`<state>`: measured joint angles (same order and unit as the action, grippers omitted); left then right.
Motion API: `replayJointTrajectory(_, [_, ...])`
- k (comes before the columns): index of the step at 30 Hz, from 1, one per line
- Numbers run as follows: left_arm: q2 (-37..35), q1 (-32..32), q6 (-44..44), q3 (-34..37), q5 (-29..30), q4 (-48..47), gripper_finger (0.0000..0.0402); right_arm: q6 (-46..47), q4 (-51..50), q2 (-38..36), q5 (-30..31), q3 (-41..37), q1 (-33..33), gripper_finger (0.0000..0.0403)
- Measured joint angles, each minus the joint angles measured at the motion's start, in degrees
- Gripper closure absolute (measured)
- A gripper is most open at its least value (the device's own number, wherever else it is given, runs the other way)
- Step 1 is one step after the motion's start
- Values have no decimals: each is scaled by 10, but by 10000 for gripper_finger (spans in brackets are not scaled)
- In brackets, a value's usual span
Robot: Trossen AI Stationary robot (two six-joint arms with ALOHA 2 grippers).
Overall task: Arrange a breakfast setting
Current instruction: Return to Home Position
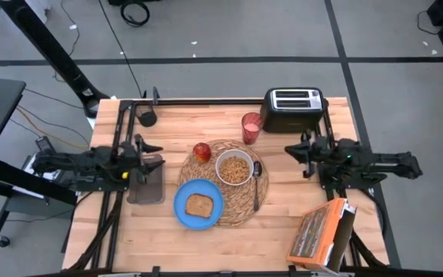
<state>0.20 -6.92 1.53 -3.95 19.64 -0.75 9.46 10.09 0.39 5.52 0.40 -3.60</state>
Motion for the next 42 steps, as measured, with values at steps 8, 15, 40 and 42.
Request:
replayJointTrajectory(8, [-1, 0, -3, 33, -18, 48, 159, 10, -28, 33, 56, 0, 45, 380])
replayJointTrajectory(15, [13, 0, -14, 33, -41, 41, 159, -46, -70, 46, 78, 0, 62, 379])
replayJointTrajectory(40, [20, 0, -49, 35, -144, 55, 159, -47, -67, 52, 53, 0, 62, 380])
replayJointTrajectory(42, [20, 0, -48, 35, -144, 56, 159, -47, -67, 52, 53, 0, 62, 380])
